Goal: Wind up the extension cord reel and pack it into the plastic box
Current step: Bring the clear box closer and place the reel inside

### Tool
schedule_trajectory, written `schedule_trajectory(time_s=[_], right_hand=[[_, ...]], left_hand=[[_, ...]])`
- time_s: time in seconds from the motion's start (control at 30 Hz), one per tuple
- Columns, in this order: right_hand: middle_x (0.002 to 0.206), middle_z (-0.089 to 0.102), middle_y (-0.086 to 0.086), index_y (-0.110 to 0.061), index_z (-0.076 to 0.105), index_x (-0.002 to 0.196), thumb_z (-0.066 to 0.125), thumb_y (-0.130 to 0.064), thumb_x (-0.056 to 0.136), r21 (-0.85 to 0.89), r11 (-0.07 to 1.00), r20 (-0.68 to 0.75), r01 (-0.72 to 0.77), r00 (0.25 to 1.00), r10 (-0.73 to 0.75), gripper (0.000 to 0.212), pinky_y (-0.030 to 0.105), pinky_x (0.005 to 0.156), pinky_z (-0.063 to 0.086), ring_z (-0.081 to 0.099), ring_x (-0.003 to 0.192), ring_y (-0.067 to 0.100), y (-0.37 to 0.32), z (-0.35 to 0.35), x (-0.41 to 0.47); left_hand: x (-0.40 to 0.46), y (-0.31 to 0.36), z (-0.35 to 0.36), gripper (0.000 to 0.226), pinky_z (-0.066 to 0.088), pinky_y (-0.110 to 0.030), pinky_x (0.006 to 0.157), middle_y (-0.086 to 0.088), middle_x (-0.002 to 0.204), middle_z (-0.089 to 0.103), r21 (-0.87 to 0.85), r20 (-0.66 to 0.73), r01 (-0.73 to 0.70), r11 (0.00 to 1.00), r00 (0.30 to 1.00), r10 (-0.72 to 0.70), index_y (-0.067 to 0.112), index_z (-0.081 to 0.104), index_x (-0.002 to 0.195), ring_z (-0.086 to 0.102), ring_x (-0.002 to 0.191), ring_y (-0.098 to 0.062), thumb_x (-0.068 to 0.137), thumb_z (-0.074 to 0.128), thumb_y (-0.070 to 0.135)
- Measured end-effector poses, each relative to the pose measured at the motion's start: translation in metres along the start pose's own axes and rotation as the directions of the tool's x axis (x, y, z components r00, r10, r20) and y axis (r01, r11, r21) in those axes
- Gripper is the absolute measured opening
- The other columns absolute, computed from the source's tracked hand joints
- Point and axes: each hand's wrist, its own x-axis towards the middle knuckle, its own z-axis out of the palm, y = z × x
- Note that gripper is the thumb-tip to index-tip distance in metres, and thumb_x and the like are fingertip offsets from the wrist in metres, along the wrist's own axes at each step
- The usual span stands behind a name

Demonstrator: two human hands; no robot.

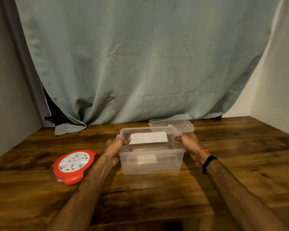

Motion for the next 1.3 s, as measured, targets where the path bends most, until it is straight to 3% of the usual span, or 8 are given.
schedule_trajectory(time_s=[0.2,0.33,0.53,0.67,0.8,1.0,1.13,1.3], right_hand=[[0.14,0.054,0.01,-0.01,0.052,0.135,0.072,-0.025,0.085,-0.414,0.9,-0.148,0.138,0.965,-0.216,0.056,0.035,0.109,0.041,0.049,0.129,0.026,-0.031,0.001,0.0],[0.14,0.056,0.006,-0.012,0.051,0.138,0.072,-0.021,0.086,-0.392,0.88,-0.055,0.268,0.948,-0.313,0.057,0.031,0.107,0.039,0.052,0.129,0.022,-0.056,0.024,-0.012],[0.101,0.074,0.0,-0.018,0.067,0.106,0.077,-0.02,0.079,-0.211,0.922,0.102,0.324,0.945,-0.309,0.029,0.033,0.097,0.052,0.068,0.099,0.015,-0.078,0.1,-0.023],[0.086,0.076,0.003,-0.022,0.065,0.09,0.076,-0.018,0.075,-0.152,0.931,0.267,0.333,0.92,-0.286,0.019,0.039,0.09,0.057,0.071,0.089,0.017,-0.084,0.166,-0.035],[0.07,0.065,-0.009,-0.022,0.062,0.093,0.077,-0.025,0.074,-0.234,0.906,0.394,0.353,0.886,-0.244,0.024,0.034,0.09,0.054,0.068,0.088,0.018,-0.078,0.233,-0.038],[0.134,0.059,0.008,-0.013,0.061,0.127,0.065,-0.032,0.089,-0.554,0.699,0.454,0.452,0.868,-0.202,0.043,0.029,0.102,0.042,0.054,0.125,0.026,-0.057,0.285,-0.038],[0.133,0.059,0.015,-0.008,0.06,0.126,0.058,-0.042,0.094,-0.66,0.611,0.482,0.437,0.87,-0.102,0.047,0.033,0.095,0.047,0.056,0.12,0.032,-0.045,0.3,-0.025],[0.126,0.06,0.011,-0.009,0.059,0.123,0.059,-0.044,0.093,-0.702,0.585,0.496,0.407,0.868,-0.009,0.047,0.027,0.076,0.041,0.058,0.112,0.028,-0.039,0.307,-0.012]], left_hand=[[0.001,0.016,-0.013,0.053,0.058,-0.046,0.074,-0.015,0.113,0.068,0.063,-0.041,-0.017,0.998,0.999,0.02,0.005,0.056,0.121,0.067,0.092,-0.031,0.074,0.077,0.016],[-0.009,0.034,-0.033,0.061,0.057,-0.042,0.071,-0.008,0.107,0.07,0.121,-0.077,-0.044,0.992,0.996,0.054,0.012,0.062,0.114,0.065,0.093,-0.026,0.062,0.084,0.033],[-0.017,0.053,-0.088,0.016,0.044,-0.027,0.057,-0.006,0.088,0.062,0.151,-0.214,-0.156,0.976,0.959,0.186,0.007,0.059,0.094,0.056,0.072,-0.015,0.084,0.071,0.011],[-0.017,0.052,-0.144,0.043,0.051,-0.041,0.085,-0.009,0.114,0.054,0.122,-0.334,-0.14,0.983,0.926,0.173,0.012,0.043,0.107,0.054,0.1,-0.025,0.079,0.075,0.014],[-0.011,0.043,-0.191,0.053,0.05,-0.036,0.069,-0.017,0.114,0.062,0.154,-0.423,-0.064,0.986,0.898,0.125,0.011,0.038,0.115,0.061,0.094,-0.028,0.077,0.075,0.014],[-0.001,0.021,-0.218,0.047,0.044,-0.024,0.043,-0.011,0.068,0.055,0.254,-0.35,0.141,0.957,0.936,-0.045,-0.003,0.057,0.121,0.049,0.049,-0.019,0.078,0.072,0.01],[0.009,0.01,-0.215,0.017,0.051,-0.04,0.07,-0.01,0.074,0.054,0.29,-0.307,0.216,0.932,0.944,-0.123,0.008,0.06,0.094,0.055,0.07,-0.024,0.082,0.071,0.009],[0.021,0.005,-0.214,0.018,0.051,-0.04,0.061,-0.011,0.077,0.055,0.253,-0.258,0.27,0.929,0.944,-0.204,0.01,0.056,0.093,0.065,0.09,-0.033,0.083,0.071,0.01]])
